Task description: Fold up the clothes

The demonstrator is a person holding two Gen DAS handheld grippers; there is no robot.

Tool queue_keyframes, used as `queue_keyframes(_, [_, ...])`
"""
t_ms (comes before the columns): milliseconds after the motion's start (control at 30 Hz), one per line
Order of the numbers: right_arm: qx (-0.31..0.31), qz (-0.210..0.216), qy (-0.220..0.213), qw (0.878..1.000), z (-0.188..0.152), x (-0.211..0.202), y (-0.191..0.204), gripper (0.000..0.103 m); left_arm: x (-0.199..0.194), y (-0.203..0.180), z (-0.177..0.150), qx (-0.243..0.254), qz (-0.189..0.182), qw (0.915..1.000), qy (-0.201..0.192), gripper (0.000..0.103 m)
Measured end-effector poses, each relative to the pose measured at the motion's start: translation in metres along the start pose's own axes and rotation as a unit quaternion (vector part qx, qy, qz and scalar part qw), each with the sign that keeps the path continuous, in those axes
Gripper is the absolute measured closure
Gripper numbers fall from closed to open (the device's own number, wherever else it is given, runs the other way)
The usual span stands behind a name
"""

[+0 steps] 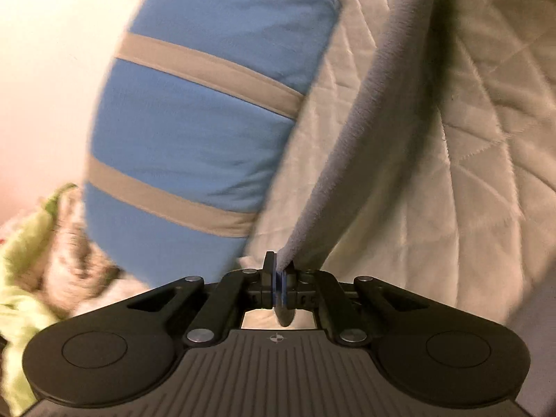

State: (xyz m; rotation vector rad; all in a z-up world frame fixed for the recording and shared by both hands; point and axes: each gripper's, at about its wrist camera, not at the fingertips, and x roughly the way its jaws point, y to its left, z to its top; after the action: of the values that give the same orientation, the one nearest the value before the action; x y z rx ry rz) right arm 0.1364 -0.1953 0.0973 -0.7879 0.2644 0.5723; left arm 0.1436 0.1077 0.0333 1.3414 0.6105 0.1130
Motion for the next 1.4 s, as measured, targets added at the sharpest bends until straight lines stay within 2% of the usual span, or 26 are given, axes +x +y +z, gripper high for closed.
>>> queue_keyframes(67, [-0.015, 0.012, -0.006, 1.000, 0.002, -0.011, -0.003, 0.093, -0.024, 0.023, -0.007, -0.004, -0.015, 0.9999, 0.002, 0.100])
queue_keyframes(233, [-0.044, 0.046, -0.024, 0.998, 0.010, -0.035, -0.011, 0.093, -0.064, 0.075, -0.022, -0.041, -0.099, 0.9935, 0.038, 0.100])
queue_keyframes(333, [-0.059, 0.064, -0.024, 0.996, 0.020, -0.030, -0.013, 0.093, -0.052, 0.082, -0.027, -0.066, -0.181, 0.9794, 0.060, 0.100])
queue_keyframes(400, [-0.060, 0.068, -0.016, 0.996, 0.024, -0.017, -0.012, 0.093, -0.030, 0.074, -0.028, -0.063, -0.217, 0.9709, 0.079, 0.100])
queue_keyframes(433, [-0.057, 0.069, -0.011, 0.996, 0.025, -0.008, -0.011, 0.093, -0.019, 0.069, -0.028, -0.064, -0.224, 0.9688, 0.085, 0.100])
queue_keyframes(567, [-0.044, 0.052, 0.005, 0.998, 0.030, 0.026, -0.008, 0.094, 0.033, 0.057, -0.034, -0.077, -0.227, 0.9653, 0.102, 0.100])
queue_keyframes(667, [-0.043, 0.035, 0.016, 0.998, 0.035, 0.052, -0.005, 0.094, 0.072, 0.056, -0.023, -0.094, -0.208, 0.9678, 0.106, 0.100])
queue_keyframes(833, [-0.026, 0.017, 0.044, 0.999, 0.032, 0.096, -0.004, 0.093, 0.115, 0.047, -0.006, -0.120, -0.206, 0.9656, 0.104, 0.099])
queue_keyframes(900, [-0.011, -0.003, 0.062, 0.998, 0.030, 0.112, -0.007, 0.070, 0.135, 0.043, -0.002, -0.129, -0.196, 0.9660, 0.108, 0.098])
queue_keyframes(933, [-0.002, -0.012, 0.069, 0.998, 0.029, 0.117, -0.008, 0.064, 0.140, 0.044, 0.000, -0.136, -0.189, 0.9662, 0.111, 0.097])
queue_keyframes(967, [0.007, -0.022, 0.077, 0.997, 0.028, 0.122, -0.008, 0.051, 0.143, 0.045, 0.001, -0.143, -0.181, 0.9665, 0.113, 0.094])
queue_keyframes(1000, [0.015, -0.022, 0.073, 0.997, 0.026, 0.119, -0.010, 0.036, 0.146, 0.046, 0.002, -0.151, -0.172, 0.9667, 0.115, 0.086])
queue_keyframes(1033, [0.023, -0.023, 0.070, 0.997, 0.024, 0.116, -0.012, 0.029, 0.147, 0.049, 0.002, -0.156, -0.156, 0.9687, 0.113, 0.081])
queue_keyframes(1067, [0.031, -0.024, 0.067, 0.997, 0.022, 0.113, -0.014, 0.024, 0.147, 0.052, 0.001, -0.162, -0.138, 0.9710, 0.110, 0.066])
queue_keyframes(1100, [0.028, -0.022, 0.067, 0.997, 0.019, 0.106, -0.015, 0.024, 0.143, 0.057, -0.001, -0.168, -0.125, 0.9724, 0.103, 0.059])
queue_keyframes(1133, [0.026, -0.021, 0.067, 0.997, 0.016, 0.099, -0.016, 0.023, 0.138, 0.062, -0.003, -0.174, -0.114, 0.9735, 0.096, 0.058])
queue_keyframes(1233, [0.018, -0.016, 0.067, 0.997, 0.008, 0.078, -0.020, 0.019, 0.118, 0.076, -0.014, -0.183, -0.113, 0.9741, 0.071, 0.058])
queue_keyframes(1400, [0.010, -0.008, 0.068, 0.998, -0.007, 0.041, -0.025, 0.016, 0.070, 0.083, -0.031, -0.177, -0.146, 0.9733, 0.009, 0.058])
